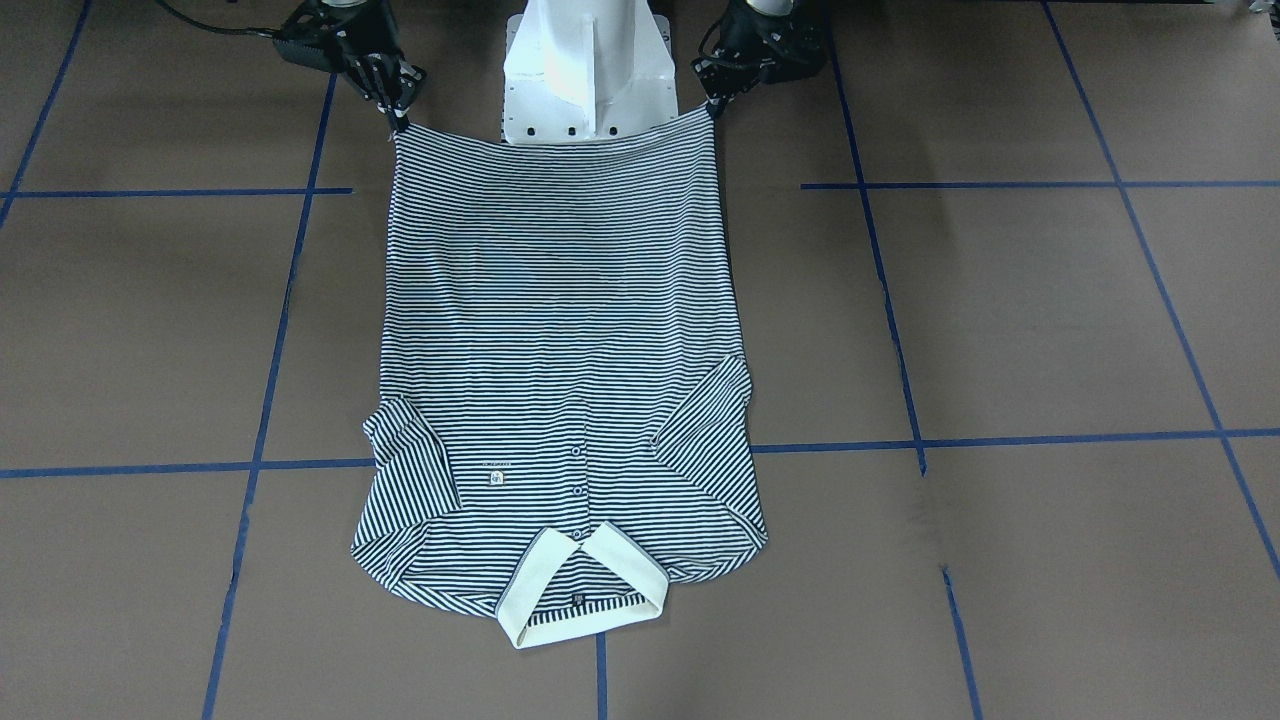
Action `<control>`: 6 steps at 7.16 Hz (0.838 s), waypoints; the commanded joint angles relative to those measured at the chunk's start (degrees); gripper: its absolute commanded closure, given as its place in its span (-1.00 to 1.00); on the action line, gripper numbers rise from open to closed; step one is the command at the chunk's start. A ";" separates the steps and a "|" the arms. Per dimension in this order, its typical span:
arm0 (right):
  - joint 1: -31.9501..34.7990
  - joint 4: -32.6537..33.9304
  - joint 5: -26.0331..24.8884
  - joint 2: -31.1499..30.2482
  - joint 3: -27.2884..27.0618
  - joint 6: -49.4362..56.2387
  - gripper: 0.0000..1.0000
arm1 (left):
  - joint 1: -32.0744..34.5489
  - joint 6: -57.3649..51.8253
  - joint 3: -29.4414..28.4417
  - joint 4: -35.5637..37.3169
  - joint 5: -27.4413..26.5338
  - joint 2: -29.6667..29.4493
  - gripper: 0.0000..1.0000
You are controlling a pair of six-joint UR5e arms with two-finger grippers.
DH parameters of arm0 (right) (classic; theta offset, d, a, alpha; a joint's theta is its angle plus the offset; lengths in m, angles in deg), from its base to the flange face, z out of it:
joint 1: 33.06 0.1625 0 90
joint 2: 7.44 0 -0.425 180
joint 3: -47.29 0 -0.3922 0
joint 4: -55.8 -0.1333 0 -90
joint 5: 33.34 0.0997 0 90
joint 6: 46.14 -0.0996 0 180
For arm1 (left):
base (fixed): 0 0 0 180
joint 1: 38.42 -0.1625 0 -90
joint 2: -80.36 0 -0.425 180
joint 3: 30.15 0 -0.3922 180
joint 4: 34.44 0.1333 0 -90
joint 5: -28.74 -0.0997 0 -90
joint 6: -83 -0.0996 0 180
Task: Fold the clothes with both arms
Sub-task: 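Lift the hem with both grippers and fold it toward the collar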
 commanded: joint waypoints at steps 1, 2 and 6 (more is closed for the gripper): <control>0.00 -0.04 -1.70 0.00 -2.96 -0.17 1.00 | -0.51 0.82 3.20 5.29 -0.35 -1.83 1.00; 1.74 -0.04 -4.85 1.14 -2.54 0.35 1.00 | 4.89 -0.48 2.76 5.48 -0.27 -4.28 1.00; 26.03 0.31 2.19 22.89 18.74 16.91 1.00 | 27.93 -18.92 -17.83 5.15 -0.09 -15.90 1.00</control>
